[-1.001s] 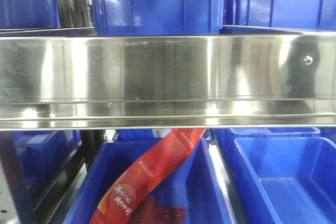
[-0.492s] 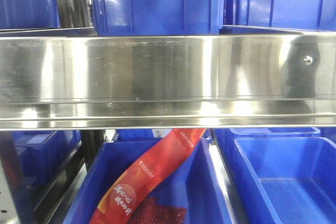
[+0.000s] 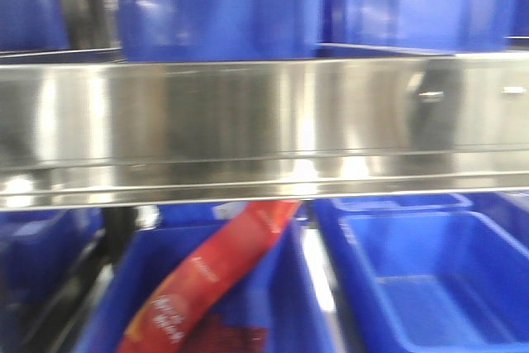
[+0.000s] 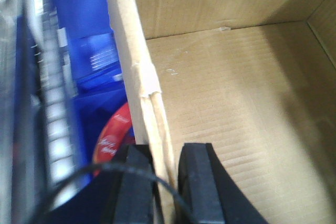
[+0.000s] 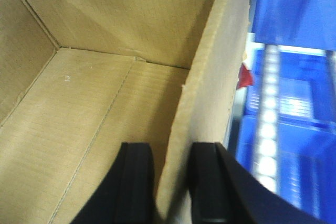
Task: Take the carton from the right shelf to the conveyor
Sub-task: 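Hold the carton in both grippers while the base turns away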
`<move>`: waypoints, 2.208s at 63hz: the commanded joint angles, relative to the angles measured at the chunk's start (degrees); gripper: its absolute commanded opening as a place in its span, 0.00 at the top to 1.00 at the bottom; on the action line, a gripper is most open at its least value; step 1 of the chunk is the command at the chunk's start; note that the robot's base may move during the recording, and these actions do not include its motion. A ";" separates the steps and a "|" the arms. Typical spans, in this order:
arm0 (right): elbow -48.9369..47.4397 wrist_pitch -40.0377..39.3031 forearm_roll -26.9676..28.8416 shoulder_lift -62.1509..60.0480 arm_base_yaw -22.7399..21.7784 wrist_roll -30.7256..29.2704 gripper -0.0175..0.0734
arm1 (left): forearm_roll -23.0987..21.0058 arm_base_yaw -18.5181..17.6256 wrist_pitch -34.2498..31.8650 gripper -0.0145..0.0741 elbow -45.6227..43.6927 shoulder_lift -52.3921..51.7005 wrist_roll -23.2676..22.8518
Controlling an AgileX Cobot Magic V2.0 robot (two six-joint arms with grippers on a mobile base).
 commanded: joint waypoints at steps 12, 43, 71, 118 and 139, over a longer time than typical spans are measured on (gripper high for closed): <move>-0.46 -3.72 2.50 -1.33 0.09 -1.81 0.88 | 0.72 -0.39 -1.67 0.85 -0.50 -0.20 0.63; -0.46 -3.72 2.50 -1.33 0.09 -1.81 0.88 | 0.96 -0.39 -1.67 0.85 -0.50 -0.07 0.63; -0.46 -3.72 2.50 -1.33 0.09 -1.81 0.88 | 1.07 -0.39 -1.67 0.85 -0.50 -0.07 0.63; -0.46 -3.72 2.50 -1.33 0.09 -1.81 0.88 | 1.81 -0.39 -1.67 0.85 -0.50 -0.07 0.63; -0.46 -3.72 2.50 -1.33 0.09 -1.81 0.88 | 1.81 -0.39 -1.67 0.85 -0.50 -0.07 0.63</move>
